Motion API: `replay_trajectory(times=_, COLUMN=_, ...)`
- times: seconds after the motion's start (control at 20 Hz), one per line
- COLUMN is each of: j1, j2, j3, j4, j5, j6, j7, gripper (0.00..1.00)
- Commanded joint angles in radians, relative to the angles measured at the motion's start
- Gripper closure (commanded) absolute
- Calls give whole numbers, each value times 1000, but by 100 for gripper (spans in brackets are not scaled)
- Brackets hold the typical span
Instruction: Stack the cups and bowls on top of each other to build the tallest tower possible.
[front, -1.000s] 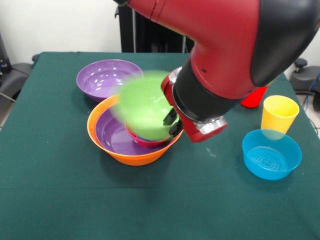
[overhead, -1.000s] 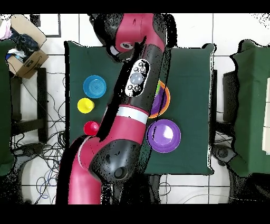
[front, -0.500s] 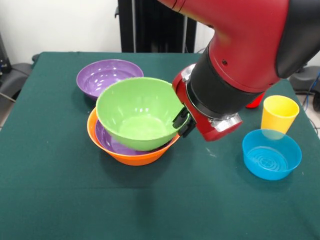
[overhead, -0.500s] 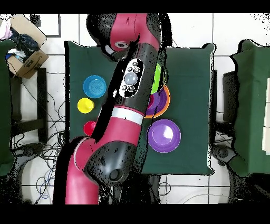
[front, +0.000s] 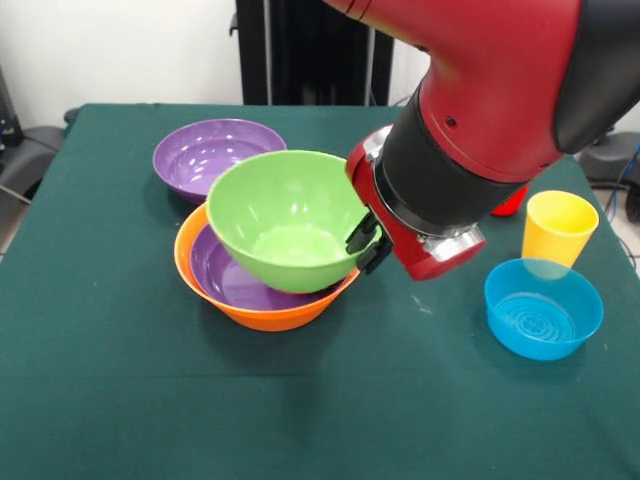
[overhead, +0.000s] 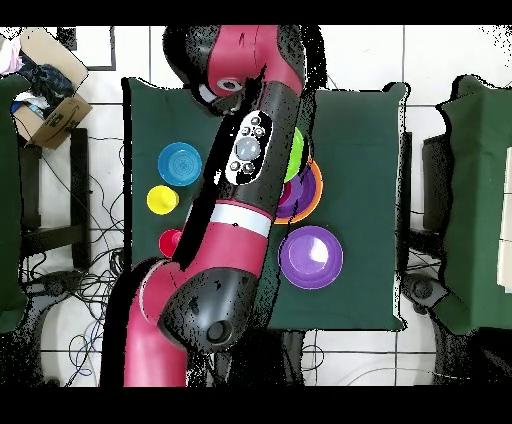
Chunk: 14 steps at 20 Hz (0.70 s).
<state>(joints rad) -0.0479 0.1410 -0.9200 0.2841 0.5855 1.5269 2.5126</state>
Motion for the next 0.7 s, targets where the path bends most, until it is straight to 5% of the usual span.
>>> replay_trajectory(times=0.05, j1=18, j2=-96, j3=32, j4=95, j5=-79, j6=173, j7=-73, gripper=100)
replay_trajectory(times=0.4, j1=25, j2=-177, j3=17, j4=133, j5=-118, j6=290, j7=-128, gripper=100)
replay_trajectory(times=0.7, j1=29, j2=-204, j3=65, j4=186, j5=-157, j6=232, j7=-143, gripper=100)
